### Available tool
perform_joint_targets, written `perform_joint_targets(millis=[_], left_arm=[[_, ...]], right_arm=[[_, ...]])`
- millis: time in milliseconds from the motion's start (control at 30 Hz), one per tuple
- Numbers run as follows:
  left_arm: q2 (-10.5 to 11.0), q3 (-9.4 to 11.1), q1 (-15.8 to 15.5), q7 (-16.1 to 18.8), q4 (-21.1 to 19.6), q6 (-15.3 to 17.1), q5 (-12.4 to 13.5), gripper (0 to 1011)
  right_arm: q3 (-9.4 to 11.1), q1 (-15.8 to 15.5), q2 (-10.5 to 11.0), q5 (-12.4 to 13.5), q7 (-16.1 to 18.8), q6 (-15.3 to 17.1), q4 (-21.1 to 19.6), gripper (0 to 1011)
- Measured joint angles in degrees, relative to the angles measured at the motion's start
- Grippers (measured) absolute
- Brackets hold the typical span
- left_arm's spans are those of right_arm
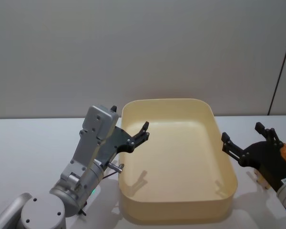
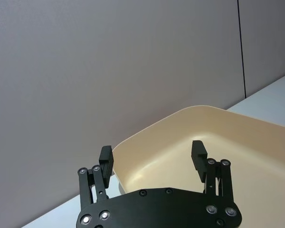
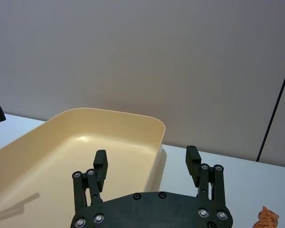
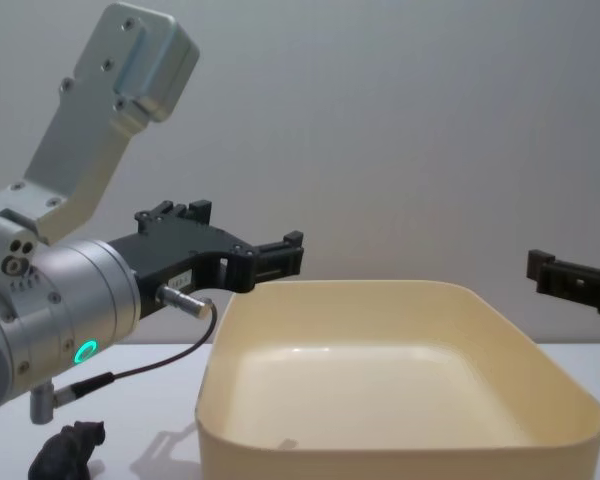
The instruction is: Pick up the toy alternately with two hands and place it into the central storage box.
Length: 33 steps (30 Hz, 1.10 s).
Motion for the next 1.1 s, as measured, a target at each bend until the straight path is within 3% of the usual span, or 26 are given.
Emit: perform_joint_targets(millis=[1100], left_arm=[[0.0, 0.0, 0.0, 0.0, 0.0, 0.0, 0.0, 1002]], right_arm=[[0.0, 0.0, 0.0, 0.0, 0.0, 0.0, 0.0, 1001]])
